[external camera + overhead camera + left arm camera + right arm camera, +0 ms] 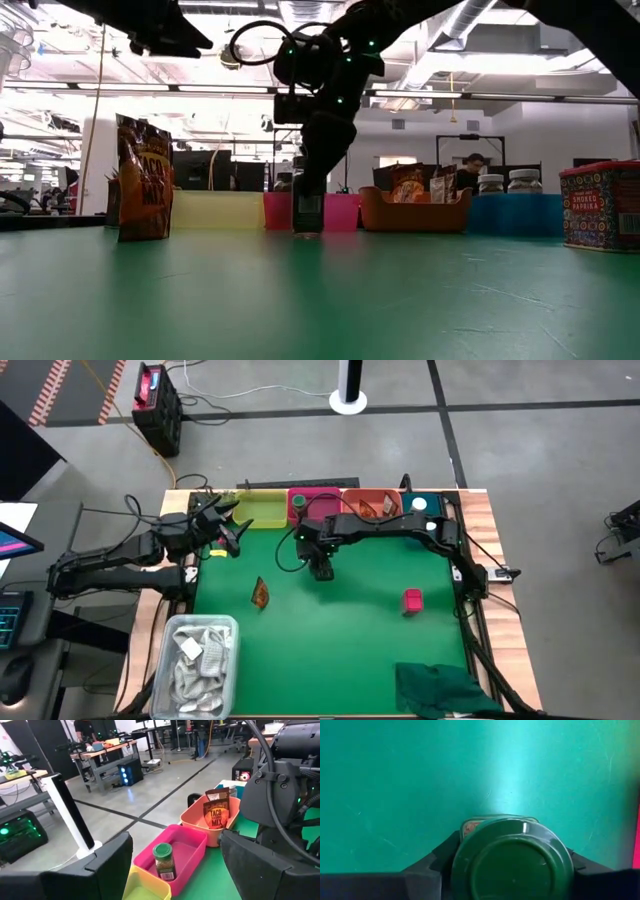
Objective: Sort spices by type
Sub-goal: Put the green seasoning bottle into the red bin
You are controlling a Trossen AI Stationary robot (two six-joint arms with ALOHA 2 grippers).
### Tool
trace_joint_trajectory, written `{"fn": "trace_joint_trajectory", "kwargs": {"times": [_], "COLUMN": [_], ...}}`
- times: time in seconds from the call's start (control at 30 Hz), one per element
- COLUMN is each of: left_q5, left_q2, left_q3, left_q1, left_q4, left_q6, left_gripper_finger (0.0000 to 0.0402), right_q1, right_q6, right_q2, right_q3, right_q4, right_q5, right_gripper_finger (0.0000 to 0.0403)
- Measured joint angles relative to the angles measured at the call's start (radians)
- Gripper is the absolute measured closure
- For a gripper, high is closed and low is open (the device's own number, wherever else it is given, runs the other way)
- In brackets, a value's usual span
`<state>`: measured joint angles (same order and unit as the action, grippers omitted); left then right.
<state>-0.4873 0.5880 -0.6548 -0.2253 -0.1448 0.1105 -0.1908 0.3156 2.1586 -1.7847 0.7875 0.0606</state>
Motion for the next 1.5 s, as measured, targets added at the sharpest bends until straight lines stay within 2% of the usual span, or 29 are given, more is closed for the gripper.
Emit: {"fn": "trace_joint_trajectory", "kwargs": {"times": [0.23, 0.4, 0.5, 0.6, 0.67, 0.87, 1.0, 1.17, 1.5], "left_q5": [0.0, 0.0, 0.0, 0.0, 0.0, 0.0, 0.0, -0.001, 0.0], "left_q2": [0.0, 0.0, 0.0, 0.0, 0.0, 0.0, -0.008, -0.008, 0.0], "left_q3": [0.0, 0.0, 0.0, 0.0, 0.0, 0.0, 0.001, 0.001, 0.001], "left_q1": [0.0, 0.0, 0.0, 0.0, 0.0, 0.0, 0.0, -0.001, -0.001], "left_q4": [0.0, -0.006, -0.027, -0.033, -0.039, -0.047, -0.06, -0.024, -0.015], "left_q6": [-0.002, -0.003, -0.005, -0.006, -0.008, -0.009, -0.006, -0.002, -0.004], "left_gripper_finger": [0.0111, 0.0111, 0.0111, 0.0111, 0.0111, 0.0111, 0.0111, 0.0111, 0.0111], "right_q1": [-0.009, -0.004, 0.02, 0.058, 0.075, 0.062, 0.043, -0.006, -0.171], "right_q6": [-0.016, -0.062, -0.107, -0.106, -0.104, -0.118, -0.161, -0.167, -0.152], "right_q2": [-0.001, -0.001, -0.002, 0.0, 0.0, -0.064, -0.191, -0.332, -0.367], "right_q3": [-0.133, -0.148, -0.092, -0.05, -0.035, 0.034, 0.146, 0.281, 0.285], "right_q4": [0.089, 0.064, -0.051, -0.11, -0.139, -0.149, -0.176, -0.312, -0.342], "right_q5": [-0.011, -0.012, -0.035, -0.145, -0.18, -0.191, -0.191, -0.178, -0.132], "right_gripper_finger": [0.0182, 0.0182, 0.0182, 0.0182, 0.0182, 0.0182, 0.0182, 0.0182, 0.0182]}}
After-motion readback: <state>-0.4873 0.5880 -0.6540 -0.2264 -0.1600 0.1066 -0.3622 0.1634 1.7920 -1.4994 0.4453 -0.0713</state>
